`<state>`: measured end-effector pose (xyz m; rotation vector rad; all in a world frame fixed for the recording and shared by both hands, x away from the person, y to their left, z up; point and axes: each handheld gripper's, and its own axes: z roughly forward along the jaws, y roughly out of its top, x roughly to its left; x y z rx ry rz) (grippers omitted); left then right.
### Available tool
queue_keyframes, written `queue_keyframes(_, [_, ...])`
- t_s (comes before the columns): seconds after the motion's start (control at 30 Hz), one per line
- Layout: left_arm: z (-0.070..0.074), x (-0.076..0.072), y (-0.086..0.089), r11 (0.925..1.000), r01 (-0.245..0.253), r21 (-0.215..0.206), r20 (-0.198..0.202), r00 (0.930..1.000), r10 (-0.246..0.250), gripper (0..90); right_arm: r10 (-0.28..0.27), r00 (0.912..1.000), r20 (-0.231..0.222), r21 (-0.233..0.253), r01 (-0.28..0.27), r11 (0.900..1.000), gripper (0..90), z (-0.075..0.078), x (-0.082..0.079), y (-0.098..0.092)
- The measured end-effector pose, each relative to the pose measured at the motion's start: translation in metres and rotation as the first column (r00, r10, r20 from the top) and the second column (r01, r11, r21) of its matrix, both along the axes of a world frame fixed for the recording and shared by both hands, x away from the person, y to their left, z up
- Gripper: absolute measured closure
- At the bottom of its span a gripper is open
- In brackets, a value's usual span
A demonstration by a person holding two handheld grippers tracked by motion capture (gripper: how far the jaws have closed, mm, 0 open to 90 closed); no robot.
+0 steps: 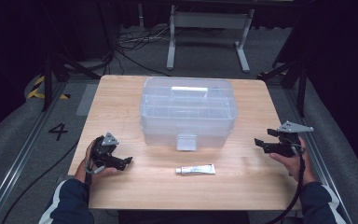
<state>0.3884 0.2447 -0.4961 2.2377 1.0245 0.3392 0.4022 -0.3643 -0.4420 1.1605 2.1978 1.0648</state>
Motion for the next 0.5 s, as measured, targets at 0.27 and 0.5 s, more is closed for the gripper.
queue_keyframes(0.27, [0.000,0.000,0.000,1.0000,-0.001,-0.002,-0.001,1.0000,0.001,0.2,0.031,0.9981,0.052,0.004,-0.032,0.999,27.5,0.020,-0.005,0.007])
queue_keyframes(0.5, [0.000,0.000,0.000,1.0000,-0.002,-0.002,-0.001,1.0000,0.002,0.2,0.051,0.9941,0.095,0.011,-0.052,0.999,28.0,0.039,-0.007,0.010])
